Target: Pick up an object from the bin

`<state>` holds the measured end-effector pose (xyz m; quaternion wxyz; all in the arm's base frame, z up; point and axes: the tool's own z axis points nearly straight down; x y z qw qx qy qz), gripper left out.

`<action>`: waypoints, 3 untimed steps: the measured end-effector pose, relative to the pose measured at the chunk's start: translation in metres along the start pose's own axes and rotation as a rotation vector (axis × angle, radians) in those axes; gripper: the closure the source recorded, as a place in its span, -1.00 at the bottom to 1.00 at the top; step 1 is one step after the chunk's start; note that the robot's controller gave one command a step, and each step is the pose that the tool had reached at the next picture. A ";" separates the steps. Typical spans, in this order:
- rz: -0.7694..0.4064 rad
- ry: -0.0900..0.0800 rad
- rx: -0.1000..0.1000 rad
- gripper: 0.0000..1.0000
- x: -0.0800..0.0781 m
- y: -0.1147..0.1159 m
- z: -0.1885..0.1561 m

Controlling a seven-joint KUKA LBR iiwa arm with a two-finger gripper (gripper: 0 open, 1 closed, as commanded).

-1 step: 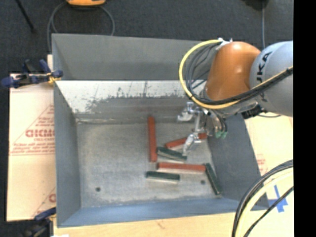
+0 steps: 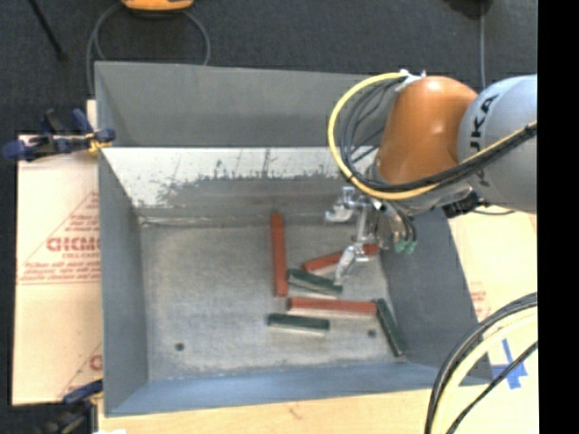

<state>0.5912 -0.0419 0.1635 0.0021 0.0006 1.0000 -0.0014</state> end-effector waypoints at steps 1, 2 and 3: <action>-0.060 -0.003 -0.002 1.00 -0.001 -0.023 0.083; -0.060 -0.003 -0.002 1.00 -0.001 -0.023 0.083; -0.425 0.002 -0.002 1.00 0.009 -0.028 -0.049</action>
Offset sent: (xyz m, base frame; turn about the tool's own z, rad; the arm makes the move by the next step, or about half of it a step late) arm 0.0000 0.0000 0.0000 0.0000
